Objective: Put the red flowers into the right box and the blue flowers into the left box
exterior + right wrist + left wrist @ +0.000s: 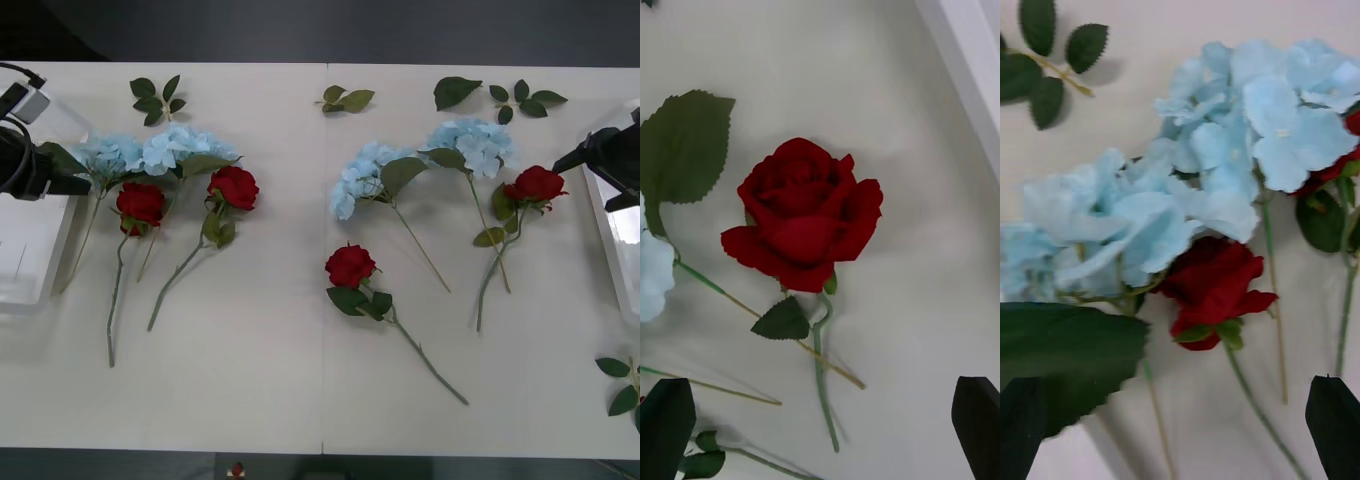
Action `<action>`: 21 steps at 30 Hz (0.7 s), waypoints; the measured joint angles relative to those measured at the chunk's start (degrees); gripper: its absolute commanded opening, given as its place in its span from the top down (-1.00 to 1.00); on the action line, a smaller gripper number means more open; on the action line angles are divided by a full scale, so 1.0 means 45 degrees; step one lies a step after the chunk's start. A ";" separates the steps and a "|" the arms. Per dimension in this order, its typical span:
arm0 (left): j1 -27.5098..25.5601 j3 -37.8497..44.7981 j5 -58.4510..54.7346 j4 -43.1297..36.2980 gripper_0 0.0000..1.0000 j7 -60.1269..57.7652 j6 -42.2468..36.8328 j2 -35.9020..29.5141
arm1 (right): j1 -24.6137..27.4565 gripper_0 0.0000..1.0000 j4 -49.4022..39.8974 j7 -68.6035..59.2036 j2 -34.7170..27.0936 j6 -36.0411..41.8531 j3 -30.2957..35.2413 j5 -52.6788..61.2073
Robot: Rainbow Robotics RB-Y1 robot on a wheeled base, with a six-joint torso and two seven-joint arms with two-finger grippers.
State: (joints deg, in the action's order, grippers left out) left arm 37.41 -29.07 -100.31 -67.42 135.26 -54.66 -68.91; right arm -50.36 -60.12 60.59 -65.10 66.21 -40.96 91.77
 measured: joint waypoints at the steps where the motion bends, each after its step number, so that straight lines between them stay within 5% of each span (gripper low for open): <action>1: 0.0010 0.0137 0.0537 0.0136 -1.00 0.0000 0.0103 0.0046 | 0.0000 -1.00 0.0150 0.0000 0.0220 -0.0002 0.0013 -0.0261; 10: 0.0437 -0.0097 0.3229 0.1997 -1.00 0.0000 0.1106 0.1814 | 0.0370 -1.00 0.0445 0.0002 0.1468 -0.0345 -0.0198 -0.2269; 21: 0.0435 -0.0097 0.4351 0.2248 -1.00 -0.0003 0.1396 0.3078 | 0.0565 -1.00 0.1474 0.0003 0.2996 -0.1068 -0.0170 -0.3720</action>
State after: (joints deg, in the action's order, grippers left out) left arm 39.37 -29.51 -80.72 -57.31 135.25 -48.38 -55.06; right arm -47.82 -53.49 60.61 -51.62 61.41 -41.73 75.03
